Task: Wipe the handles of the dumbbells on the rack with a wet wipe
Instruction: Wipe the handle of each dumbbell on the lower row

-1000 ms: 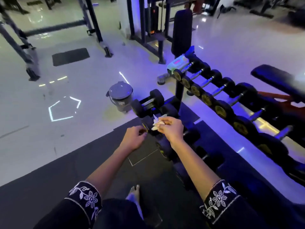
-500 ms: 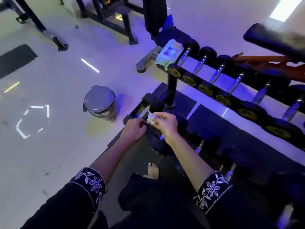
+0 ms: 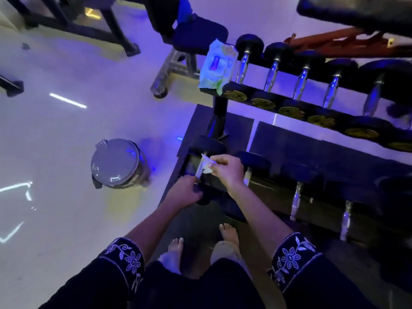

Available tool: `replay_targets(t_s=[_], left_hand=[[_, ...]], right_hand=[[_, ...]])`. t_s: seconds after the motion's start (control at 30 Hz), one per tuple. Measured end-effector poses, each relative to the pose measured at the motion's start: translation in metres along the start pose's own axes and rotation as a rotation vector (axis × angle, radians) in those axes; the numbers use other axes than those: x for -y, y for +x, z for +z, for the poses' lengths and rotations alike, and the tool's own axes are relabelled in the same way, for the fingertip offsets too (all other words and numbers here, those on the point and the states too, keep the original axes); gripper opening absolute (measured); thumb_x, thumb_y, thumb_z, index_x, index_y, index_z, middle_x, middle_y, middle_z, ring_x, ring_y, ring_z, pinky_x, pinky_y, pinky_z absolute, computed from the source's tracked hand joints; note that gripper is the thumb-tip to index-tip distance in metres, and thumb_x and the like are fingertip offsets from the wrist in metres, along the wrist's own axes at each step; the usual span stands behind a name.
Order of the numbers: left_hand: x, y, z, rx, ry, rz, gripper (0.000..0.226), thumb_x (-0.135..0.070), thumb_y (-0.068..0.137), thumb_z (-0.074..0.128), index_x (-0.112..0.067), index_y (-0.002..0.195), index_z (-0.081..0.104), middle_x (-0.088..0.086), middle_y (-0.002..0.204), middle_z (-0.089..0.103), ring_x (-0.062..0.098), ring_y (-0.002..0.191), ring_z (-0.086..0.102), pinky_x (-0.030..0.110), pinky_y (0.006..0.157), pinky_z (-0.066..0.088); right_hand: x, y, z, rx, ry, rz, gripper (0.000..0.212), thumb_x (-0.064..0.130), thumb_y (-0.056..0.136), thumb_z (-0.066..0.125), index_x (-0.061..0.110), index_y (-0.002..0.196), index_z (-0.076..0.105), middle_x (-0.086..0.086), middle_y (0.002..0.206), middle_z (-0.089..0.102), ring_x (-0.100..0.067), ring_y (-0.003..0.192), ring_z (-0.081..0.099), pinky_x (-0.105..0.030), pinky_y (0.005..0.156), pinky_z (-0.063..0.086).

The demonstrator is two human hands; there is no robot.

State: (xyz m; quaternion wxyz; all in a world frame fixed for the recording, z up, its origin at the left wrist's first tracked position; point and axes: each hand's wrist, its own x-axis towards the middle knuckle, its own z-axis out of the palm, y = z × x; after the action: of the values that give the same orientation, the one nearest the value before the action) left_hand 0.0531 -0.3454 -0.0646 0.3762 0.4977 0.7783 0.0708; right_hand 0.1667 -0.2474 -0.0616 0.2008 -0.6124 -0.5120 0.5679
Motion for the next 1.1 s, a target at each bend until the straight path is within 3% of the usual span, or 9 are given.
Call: replay_targets(t_s=[0.1, 0.2, 0.37, 0.53, 0.63, 0.77, 0.9, 0.97, 1.1], left_hand=[[0.028, 0.022, 0.003, 0.139, 0.084, 0.064, 0.039, -0.031, 0.076, 0.069, -0.015, 0.112, 0.067, 0.007, 0.113, 0.065, 0.025, 0.106, 0.06, 0.034, 0.089, 0.048], [0.063, 0.046, 0.019, 0.175, 0.122, 0.138, 0.055, -0.047, 0.069, 0.064, -0.02, 0.117, 0.065, 0.002, 0.115, 0.065, 0.023, 0.108, 0.062, 0.037, 0.091, 0.05], [0.094, 0.075, 0.04, 0.2, 0.233, 0.241, 0.07, -0.046, 0.071, 0.08, -0.013, 0.129, 0.058, 0.008, 0.124, 0.058, 0.026, 0.118, 0.052, 0.036, 0.098, 0.044], [0.142, 0.11, 0.079, 0.095, 0.284, 0.363, 0.094, -0.057, 0.059, 0.084, -0.019, 0.136, 0.047, 0.006, 0.127, 0.05, 0.025, 0.119, 0.049, 0.036, 0.091, 0.047], [0.162, 0.124, 0.099, -0.102, 0.249, 0.584, 0.109, -0.073, 0.052, 0.077, -0.018, 0.141, 0.045, 0.003, 0.12, 0.05, 0.025, 0.107, 0.055, 0.036, 0.083, 0.051], [0.18, 0.139, 0.118, -0.355, 0.091, 0.859, 0.092, -0.074, 0.056, 0.076, -0.014, 0.124, 0.061, -0.001, 0.102, 0.055, 0.015, 0.09, 0.055, 0.025, 0.076, 0.047], [0.186, 0.149, 0.122, -0.415, -0.012, 0.99, 0.075, -0.073, 0.057, 0.078, -0.024, 0.112, 0.065, -0.028, 0.098, 0.043, -0.014, 0.087, 0.046, 0.001, 0.075, 0.031], [0.187, 0.153, 0.121, -0.398, -0.036, 1.02, 0.07, -0.074, 0.056, 0.076, -0.028, 0.107, 0.066, -0.031, 0.095, 0.044, -0.015, 0.085, 0.048, 0.006, 0.072, 0.038], [0.181, 0.166, 0.108, -0.272, -0.012, 1.089, 0.062, -0.069, 0.054, 0.082, -0.028, 0.099, 0.07, -0.015, 0.091, 0.056, 0.005, 0.084, 0.061, 0.035, 0.069, 0.051]], right_hand=[[-0.002, 0.004, 0.018, -0.061, -0.057, -0.052, 0.025, 0.005, 0.071, 0.074, 0.009, 0.096, 0.075, -0.005, 0.095, 0.074, -0.008, 0.083, 0.065, -0.018, 0.078, 0.049], [-0.015, 0.007, 0.031, -0.128, -0.099, -0.046, 0.027, 0.005, 0.072, 0.074, 0.01, 0.099, 0.074, -0.004, 0.098, 0.073, -0.01, 0.089, 0.065, -0.015, 0.078, 0.044], [-0.064, 0.029, 0.064, -0.132, -0.202, -0.072, 0.023, 0.006, 0.073, 0.074, 0.008, 0.096, 0.074, -0.007, 0.095, 0.074, -0.009, 0.084, 0.063, -0.008, 0.064, 0.039], [-0.112, 0.064, 0.097, -0.097, -0.309, -0.227, 0.021, 0.004, 0.069, 0.076, 0.006, 0.09, 0.075, -0.009, 0.086, 0.07, -0.01, 0.074, 0.057, -0.014, 0.061, 0.037], [-0.142, 0.091, 0.111, 0.002, -0.442, -0.324, 0.017, 0.003, 0.072, 0.073, 0.007, 0.087, 0.075, -0.004, 0.08, 0.067, -0.013, 0.075, 0.062, -0.021, 0.065, 0.044], [-0.165, 0.126, 0.116, 0.095, -0.687, -0.478, 0.02, 0.007, 0.072, 0.072, 0.013, 0.091, 0.076, -0.005, 0.089, 0.071, -0.016, 0.083, 0.065, -0.017, 0.067, 0.04], [-0.163, 0.146, 0.104, 0.163, -0.747, -0.619, 0.017, 0.011, 0.071, 0.075, 0.017, 0.087, 0.076, -0.002, 0.081, 0.068, -0.015, 0.073, 0.066, -0.023, 0.063, 0.048], [-0.165, 0.146, 0.106, 0.163, -0.781, -0.685, 0.014, 0.01, 0.073, 0.075, 0.017, 0.085, 0.075, 0.0, 0.078, 0.065, -0.015, 0.068, 0.064, -0.024, 0.061, 0.05], [-0.168, 0.15, 0.106, 0.158, -0.868, -0.825, 0.012, 0.007, 0.07, 0.076, 0.014, 0.08, 0.075, 0.01, 0.066, 0.055, -0.017, 0.064, 0.062, -0.025, 0.055, 0.045]])
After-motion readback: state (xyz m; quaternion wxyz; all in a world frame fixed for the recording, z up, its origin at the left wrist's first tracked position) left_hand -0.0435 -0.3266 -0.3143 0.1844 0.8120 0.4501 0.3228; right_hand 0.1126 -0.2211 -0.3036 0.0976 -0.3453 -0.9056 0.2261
